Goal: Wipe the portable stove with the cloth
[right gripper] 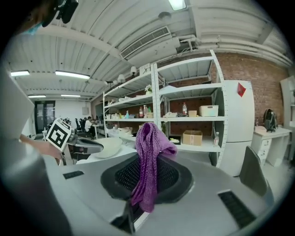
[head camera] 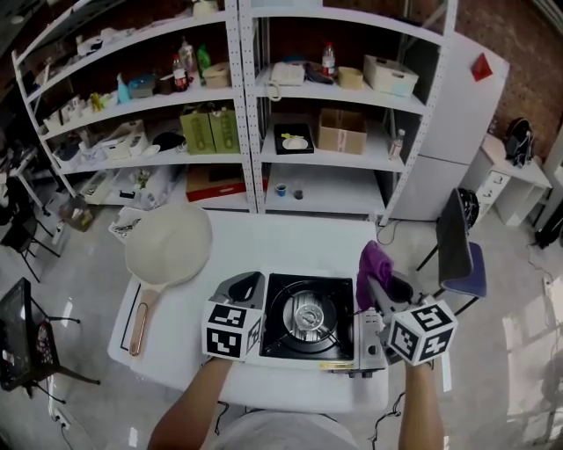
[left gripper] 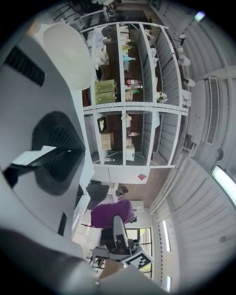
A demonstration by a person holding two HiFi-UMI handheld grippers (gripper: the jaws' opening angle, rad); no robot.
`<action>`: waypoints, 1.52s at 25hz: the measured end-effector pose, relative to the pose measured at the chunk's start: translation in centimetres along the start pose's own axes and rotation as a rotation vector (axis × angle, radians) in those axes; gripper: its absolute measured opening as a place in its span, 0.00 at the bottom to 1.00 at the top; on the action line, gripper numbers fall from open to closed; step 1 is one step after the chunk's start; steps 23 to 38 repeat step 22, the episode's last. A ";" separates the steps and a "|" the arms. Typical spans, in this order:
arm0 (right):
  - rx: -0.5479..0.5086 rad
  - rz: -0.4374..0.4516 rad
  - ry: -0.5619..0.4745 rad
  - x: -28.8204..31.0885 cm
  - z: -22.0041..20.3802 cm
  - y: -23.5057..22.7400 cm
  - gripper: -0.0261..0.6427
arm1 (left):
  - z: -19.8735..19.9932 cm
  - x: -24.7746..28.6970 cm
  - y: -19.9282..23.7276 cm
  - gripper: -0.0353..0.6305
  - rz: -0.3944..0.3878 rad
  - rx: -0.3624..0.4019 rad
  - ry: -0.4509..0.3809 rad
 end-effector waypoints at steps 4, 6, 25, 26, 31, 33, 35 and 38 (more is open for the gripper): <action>0.010 -0.027 -0.027 -0.6 -0.5 0.3 0.13 | -0.1 -0.2 -0.2 0.06 0.000 0.020 0.000; 0.017 -0.033 -0.033 -0.7 -0.8 0.5 0.13 | -0.2 -0.3 -0.3 0.06 -0.001 0.023 -0.002; 0.038 -0.028 -0.040 -1.0 -1.1 0.8 0.13 | 0.0 -0.5 -0.6 0.06 -0.004 0.021 -0.001; 0.038 -0.028 -0.040 -1.0 -1.1 0.8 0.13 | 0.0 -0.5 -0.6 0.06 -0.004 0.021 -0.001; 0.038 -0.028 -0.040 -1.0 -1.1 0.8 0.13 | 0.0 -0.5 -0.6 0.06 -0.004 0.021 -0.001; 0.038 -0.028 -0.040 -1.0 -1.1 0.8 0.13 | 0.0 -0.5 -0.6 0.06 -0.004 0.021 -0.001; 0.038 -0.028 -0.040 -1.0 -1.1 0.8 0.13 | 0.0 -0.5 -0.6 0.06 -0.004 0.021 -0.001; 0.038 -0.028 -0.040 -1.0 -1.1 0.8 0.13 | 0.0 -0.5 -0.6 0.06 -0.004 0.021 -0.001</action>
Point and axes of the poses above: the fingertips, and each gripper's own axes: x forward along the fingers, y to its left, z out of its top, the point moved 1 cm from there along -x, backward along the fingers, and after that the axes turned 9 degrees about x, right-handed, at the moved point
